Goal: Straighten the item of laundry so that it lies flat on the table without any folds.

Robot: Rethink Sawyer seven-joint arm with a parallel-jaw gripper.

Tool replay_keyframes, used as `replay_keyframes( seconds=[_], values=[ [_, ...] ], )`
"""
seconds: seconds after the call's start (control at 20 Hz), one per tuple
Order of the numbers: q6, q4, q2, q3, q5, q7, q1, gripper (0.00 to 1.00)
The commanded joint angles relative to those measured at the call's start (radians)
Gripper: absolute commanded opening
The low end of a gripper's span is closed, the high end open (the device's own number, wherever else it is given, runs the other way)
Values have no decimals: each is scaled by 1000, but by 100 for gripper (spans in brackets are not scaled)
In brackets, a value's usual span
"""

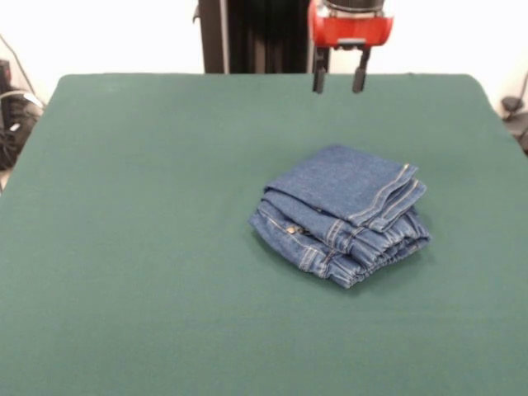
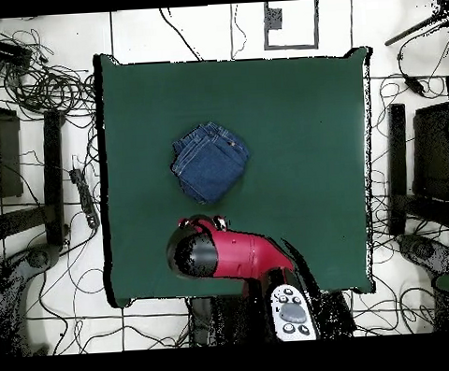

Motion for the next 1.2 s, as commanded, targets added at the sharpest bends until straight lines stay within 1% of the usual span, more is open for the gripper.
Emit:
replay_keyframes(
  seconds=[0.05,0.3,0.35,0.4,0.6,1.05,1.2],
  values=[
    [50,-107,22,32,-21,102,6,100],
    [68,-152,48,28,-20,101,16,100],
    [54,-127,36,30,-28,100,9,100],
    [50,-128,38,29,-31,99,10,100],
    [49,-160,68,28,-30,102,20,100],
    [62,-193,100,44,-45,84,39,100],
    [76,-205,105,61,-64,55,41,100]
  ],
)
